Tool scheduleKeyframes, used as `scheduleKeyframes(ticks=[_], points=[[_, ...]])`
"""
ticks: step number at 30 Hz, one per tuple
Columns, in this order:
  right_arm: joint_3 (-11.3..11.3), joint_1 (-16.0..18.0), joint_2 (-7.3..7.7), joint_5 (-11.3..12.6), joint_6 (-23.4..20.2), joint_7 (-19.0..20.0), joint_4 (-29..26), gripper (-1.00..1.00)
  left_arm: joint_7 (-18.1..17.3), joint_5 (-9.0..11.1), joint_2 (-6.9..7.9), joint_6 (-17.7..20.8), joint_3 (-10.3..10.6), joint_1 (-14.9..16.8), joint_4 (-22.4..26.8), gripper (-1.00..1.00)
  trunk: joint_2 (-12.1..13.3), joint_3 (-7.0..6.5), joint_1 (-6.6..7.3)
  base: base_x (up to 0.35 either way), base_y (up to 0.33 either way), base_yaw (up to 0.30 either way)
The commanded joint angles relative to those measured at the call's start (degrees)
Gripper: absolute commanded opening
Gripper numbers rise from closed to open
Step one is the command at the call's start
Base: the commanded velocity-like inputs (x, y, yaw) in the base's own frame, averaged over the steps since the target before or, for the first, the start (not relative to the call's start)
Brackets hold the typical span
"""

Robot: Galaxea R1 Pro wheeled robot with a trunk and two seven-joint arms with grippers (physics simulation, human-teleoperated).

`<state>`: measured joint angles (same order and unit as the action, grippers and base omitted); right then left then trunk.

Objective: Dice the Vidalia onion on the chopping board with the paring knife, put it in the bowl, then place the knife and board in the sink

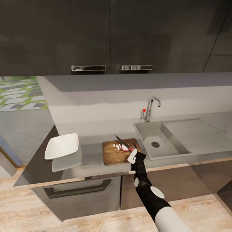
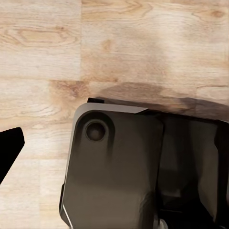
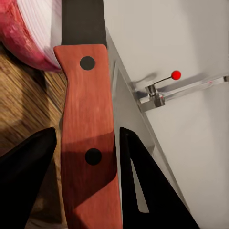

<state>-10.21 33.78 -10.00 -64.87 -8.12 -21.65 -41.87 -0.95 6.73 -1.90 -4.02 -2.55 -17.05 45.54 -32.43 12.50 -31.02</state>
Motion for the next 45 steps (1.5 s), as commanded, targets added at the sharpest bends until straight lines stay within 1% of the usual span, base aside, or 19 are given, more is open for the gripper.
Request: scheduleKeyframes(ticks=[1,7,15,19,20,21,22,24,25,26,27,28,31,33,38,41,45], points=[[-0.16,0.06,0.00,-0.61,-0.58,-0.23,0.04,-1.00,-0.10,0.56,-0.04,-0.05,-0.09,-0.02,0.07,1.00,-0.09,0.18,-0.02,0.000,0.000,0.000],[-0.17,0.06,0.00,-0.61,-0.62,-0.23,0.11,-1.00,-0.10,0.60,-0.04,-0.02,-0.09,-0.04,0.02,1.00,-0.09,0.70,-0.02,0.000,0.003,0.000],[-0.16,0.06,0.00,-0.61,-0.50,-0.23,0.10,-1.00,-0.10,0.60,-0.04,-0.03,-0.09,-0.01,0.01,1.00,-0.09,0.77,-0.02,0.000,0.001,0.000],[0.56,0.06,0.00,-0.14,-0.47,-0.01,-1.27,-1.00,-0.10,0.60,-0.04,-0.04,-0.09,-0.01,0.03,1.00,-0.09,0.77,-0.02,0.000,0.000,0.000],[1.55,0.06,0.00,1.31,-0.48,0.14,-3.05,-1.00,-0.10,0.61,-0.04,-0.03,-0.09,-0.01,0.01,1.00,-0.09,0.77,-0.02,0.000,0.000,0.000],[3.37,0.06,0.00,5.43,-0.49,0.33,-6.11,-1.00,-0.10,0.62,-0.04,-0.05,-0.09,-0.01,0.00,1.00,-0.09,0.77,-0.02,0.000,0.000,0.000],[4.42,0.06,0.00,9.92,-0.46,0.46,-8.62,-1.00,-0.10,0.61,-0.04,-0.04,-0.09,-0.01,-0.01,1.00,-0.09,0.77,-0.02,0.000,0.000,0.000],[5.09,0.06,0.00,16.53,-0.43,0.87,-11.86,-1.00,-0.10,0.59,-0.04,-0.04,-0.09,-0.01,-0.01,1.00,-0.09,0.77,-0.02,0.000,0.000,0.000],[5.32,0.06,0.00,20.95,-0.42,1.70,-14.01,-1.00,-0.10,0.60,-0.04,-0.03,-0.09,-0.02,-0.02,1.00,-0.09,0.77,-0.02,0.000,0.000,0.000],[5.40,0.06,0.00,23.29,-0.42,2.50,-15.21,-1.00,-0.10,0.62,-0.04,-0.03,-0.09,-0.02,-0.02,1.00,-0.09,0.77,-0.02,0.000,0.000,0.000],[5.52,0.06,0.57,25.75,-0.58,4.00,-16.87,-1.00,-0.10,0.59,-0.04,-0.04,-0.09,-0.01,-0.02,1.00,-0.09,0.77,-0.02,0.000,0.000,0.000],[5.69,0.06,1.47,28.29,-0.93,7.45,-19.99,-1.00,-0.10,0.59,-0.04,-0.03,-0.09,-0.01,-0.02,1.00,-0.09,0.77,-0.02,0.000,0.000,0.000],[5.73,0.06,1.78,30.91,-1.07,10.53,-22.06,-1.00,-0.10,0.58,-0.04,-0.03,-0.09,-0.01,0.01,1.00,-0.09,0.77,-0.02,0.000,0.000,0.000],[5.60,0.06,1.87,31.76,-1.09,11.21,-22.72,-1.00,-0.10,0.57,-0.04,-0.02,-0.09,-0.01,0.04,1.00,-0.09,0.77,-0.02,0.000,0.000,0.000],[5.46,0.06,1.80,32.14,-1.11,11.52,-23.21,-1.00,-0.10,0.56,-0.04,-0.10,-0.09,-0.02,0.07,1.00,-0.09,0.77,-0.02,0.000,-0.033,0.000],[5.35,0.06,1.49,32.34,-1.18,11.54,-23.18,-1.00,-0.10,0.56,-0.04,-0.07,-0.09,-0.02,0.07,1.00,-0.09,0.77,-0.02,0.000,-0.247,0.000],[5.36,0.06,1.52,32.58,-1.57,11.62,-23.10,-1.00,-0.10,0.56,-0.04,-0.08,-0.09,-0.01,0.07,1.00,-0.09,0.77,-0.02,0.000,-0.296,0.000]])
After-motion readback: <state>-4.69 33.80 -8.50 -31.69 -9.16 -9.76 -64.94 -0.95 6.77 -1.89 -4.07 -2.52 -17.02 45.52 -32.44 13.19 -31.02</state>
